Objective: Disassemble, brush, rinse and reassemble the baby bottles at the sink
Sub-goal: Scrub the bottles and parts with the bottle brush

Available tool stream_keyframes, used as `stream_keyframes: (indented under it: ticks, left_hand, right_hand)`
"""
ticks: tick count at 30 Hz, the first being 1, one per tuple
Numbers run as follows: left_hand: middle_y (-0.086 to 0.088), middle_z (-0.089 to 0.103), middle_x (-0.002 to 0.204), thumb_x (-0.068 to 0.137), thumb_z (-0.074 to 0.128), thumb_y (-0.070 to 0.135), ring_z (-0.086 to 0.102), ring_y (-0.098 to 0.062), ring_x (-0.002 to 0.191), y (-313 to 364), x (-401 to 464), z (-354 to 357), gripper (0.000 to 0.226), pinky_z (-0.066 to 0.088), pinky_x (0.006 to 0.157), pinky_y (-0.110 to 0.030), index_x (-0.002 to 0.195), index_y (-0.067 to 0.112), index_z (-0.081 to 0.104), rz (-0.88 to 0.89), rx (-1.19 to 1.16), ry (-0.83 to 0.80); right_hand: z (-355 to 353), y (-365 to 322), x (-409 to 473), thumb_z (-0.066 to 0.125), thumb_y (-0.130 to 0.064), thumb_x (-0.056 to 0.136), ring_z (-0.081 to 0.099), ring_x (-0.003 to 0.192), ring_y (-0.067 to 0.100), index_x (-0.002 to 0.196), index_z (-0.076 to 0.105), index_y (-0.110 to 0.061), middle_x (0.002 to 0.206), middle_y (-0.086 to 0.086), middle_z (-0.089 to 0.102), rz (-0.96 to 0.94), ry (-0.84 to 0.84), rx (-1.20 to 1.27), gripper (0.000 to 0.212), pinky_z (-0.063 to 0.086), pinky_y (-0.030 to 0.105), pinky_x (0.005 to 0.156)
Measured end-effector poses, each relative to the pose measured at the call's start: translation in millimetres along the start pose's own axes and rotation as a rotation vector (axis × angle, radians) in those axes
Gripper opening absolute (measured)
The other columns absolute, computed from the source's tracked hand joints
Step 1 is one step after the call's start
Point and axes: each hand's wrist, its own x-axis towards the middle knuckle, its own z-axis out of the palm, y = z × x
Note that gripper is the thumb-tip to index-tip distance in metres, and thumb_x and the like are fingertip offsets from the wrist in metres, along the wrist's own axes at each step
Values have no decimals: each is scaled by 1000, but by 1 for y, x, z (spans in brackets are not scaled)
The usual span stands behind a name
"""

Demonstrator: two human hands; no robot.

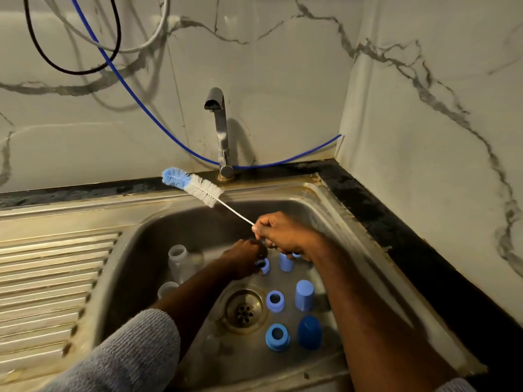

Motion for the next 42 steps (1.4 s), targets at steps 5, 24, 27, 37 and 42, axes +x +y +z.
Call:
stream_keyframes:
  ticks: [5,24,27,37,42]
  left_hand:
    - [-9,63,107,84,78,17,62,-25,95,-11,-15,-17,34,52,86,-40,112,5,61,-104,-373,225]
    - [-6,75,98,93,70,17,74,-20,88,-42,-137,-100,21,62,81,-37,114,16,66,-508,-1286,1026]
    - [-1,74,103,90,76,21,73,-14,90,-51,-139,-97,32,62,84,-36,119,14,67,-566,-1159,1051]
    - [0,71,107,89,76,26,62,-3,85,-58,-136,-95,35,48,74,-19,120,12,67,-661,-801,1034]
    - [0,72,106,89,76,25,65,-4,88,-56,-131,-88,31,53,79,-23,117,15,67,-559,-745,950]
  right_hand:
    - [2,-1,1,51,-24,101,35,44,8,75,61,-19,56,-2,46,-12,46,91,28,26,20,42]
    - [25,-13,-4,57,-22,99,48,61,13,67,60,-24,62,-2,53,-249,9,-61,33,42,33,61]
    - [23,-13,-5,57,-23,99,48,60,8,68,60,-23,62,-5,53,-261,-11,-105,31,42,29,61]
    - [25,-15,0,55,-27,100,51,62,7,73,61,-22,66,-2,57,-257,-12,-202,29,44,26,64]
    - [30,-17,-1,55,-28,101,51,61,4,72,60,-23,64,-7,56,-268,49,-267,30,43,26,66]
